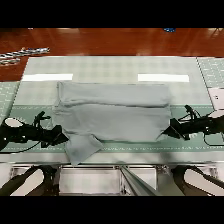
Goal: Fold the shirts.
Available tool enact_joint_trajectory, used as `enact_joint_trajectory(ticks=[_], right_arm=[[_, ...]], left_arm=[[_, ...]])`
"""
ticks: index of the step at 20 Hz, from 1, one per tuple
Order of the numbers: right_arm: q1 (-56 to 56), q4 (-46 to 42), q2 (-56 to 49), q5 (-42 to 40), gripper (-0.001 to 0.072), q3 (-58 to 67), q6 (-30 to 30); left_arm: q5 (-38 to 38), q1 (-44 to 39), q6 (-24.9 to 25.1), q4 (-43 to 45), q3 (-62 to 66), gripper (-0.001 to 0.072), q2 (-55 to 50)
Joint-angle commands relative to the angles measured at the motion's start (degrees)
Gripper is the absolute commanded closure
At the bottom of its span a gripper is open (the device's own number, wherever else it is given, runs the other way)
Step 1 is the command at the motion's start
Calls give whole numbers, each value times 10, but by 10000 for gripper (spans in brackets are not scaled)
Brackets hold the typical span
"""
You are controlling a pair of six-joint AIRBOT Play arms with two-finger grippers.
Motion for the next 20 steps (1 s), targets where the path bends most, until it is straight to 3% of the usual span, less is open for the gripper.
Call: enact_joint_trajectory(ticks=[1,6,8,14,20], right_arm=[[1,49,9,38,687,33,-44],[-13,41,32,68,687,113,-26],[7,50,22,53,686,136,-27],[43,94,-64,-11,686,210,-27],[43,112,-150,-30,686,304,-22]], left_arm=[[7,2,6,-4,32,690,0],[-3,0,9,-56,165,690,-1],[1,-5,39,-91,219,690,-22],[-10,-60,37,-91,416,690,-196],[-42,-67,-16,-89,602,690,-352]])
